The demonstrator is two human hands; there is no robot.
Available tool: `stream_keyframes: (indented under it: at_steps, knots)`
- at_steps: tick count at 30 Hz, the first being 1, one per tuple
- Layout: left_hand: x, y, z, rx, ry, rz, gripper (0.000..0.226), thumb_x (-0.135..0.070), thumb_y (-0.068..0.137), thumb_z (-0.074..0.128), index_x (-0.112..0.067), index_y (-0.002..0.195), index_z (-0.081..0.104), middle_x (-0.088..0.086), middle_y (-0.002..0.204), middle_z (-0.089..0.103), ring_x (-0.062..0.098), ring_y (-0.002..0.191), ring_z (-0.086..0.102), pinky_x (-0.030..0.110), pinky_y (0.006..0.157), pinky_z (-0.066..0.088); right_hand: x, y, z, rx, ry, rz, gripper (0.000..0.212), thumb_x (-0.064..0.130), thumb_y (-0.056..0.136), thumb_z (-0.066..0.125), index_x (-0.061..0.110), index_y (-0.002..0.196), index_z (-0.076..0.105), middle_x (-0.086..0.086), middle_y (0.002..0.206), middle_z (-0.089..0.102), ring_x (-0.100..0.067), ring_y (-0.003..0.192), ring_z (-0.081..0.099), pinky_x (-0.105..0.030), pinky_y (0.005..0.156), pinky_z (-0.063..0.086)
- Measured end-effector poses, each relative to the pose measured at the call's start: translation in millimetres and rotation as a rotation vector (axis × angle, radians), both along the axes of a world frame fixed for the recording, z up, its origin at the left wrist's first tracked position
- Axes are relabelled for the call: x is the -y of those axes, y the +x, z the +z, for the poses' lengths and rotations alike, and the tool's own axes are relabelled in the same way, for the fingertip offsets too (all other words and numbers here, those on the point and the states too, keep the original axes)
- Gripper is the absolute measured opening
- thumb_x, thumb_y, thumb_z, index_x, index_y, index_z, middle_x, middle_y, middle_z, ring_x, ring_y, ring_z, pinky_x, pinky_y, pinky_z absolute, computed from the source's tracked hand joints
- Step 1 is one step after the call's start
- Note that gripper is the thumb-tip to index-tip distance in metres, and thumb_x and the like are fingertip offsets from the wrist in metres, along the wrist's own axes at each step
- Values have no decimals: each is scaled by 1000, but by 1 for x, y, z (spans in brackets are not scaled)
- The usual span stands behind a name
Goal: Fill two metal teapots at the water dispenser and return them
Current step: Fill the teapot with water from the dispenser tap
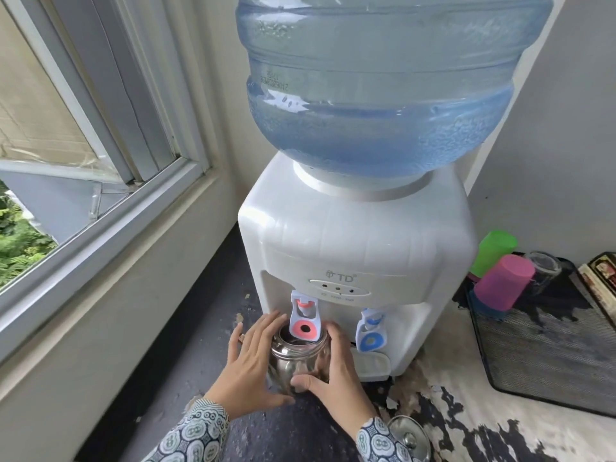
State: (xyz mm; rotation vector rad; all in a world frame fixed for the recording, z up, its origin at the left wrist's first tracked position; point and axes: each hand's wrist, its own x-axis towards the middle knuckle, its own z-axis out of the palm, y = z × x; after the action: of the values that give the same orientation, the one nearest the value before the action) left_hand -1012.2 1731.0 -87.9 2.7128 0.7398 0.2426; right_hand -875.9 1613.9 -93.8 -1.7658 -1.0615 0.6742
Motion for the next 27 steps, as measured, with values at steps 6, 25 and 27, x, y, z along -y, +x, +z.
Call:
stream_keyframes:
  at_steps: [6,25,27]
  knots:
    - [-2,1,-2,-42,-6,50,129,-88,36,55,-23,140,16,-6,145,33,4,129,33,36,104,8,-7,5,12,-9,-30,33,67,22,66,75,37,116,33,4,131,34,-11,125,33,-15,101,31]
    - [-7,2,0,-12,34,41,131,-86,31,58,-32,136,3,-6,140,40,4,126,34,41,105,23,-4,-20,45,124,247,-152,33,24,75,49,44,101,45,16,128,40,12,124,23,-17,108,19]
    - [-7,2,0,-11,48,43,130,-86,30,57,-32,135,1,-5,140,42,7,126,37,42,104,24,-1,-16,30,135,198,-181,25,35,74,45,43,97,42,12,124,40,15,120,21,-25,108,23]
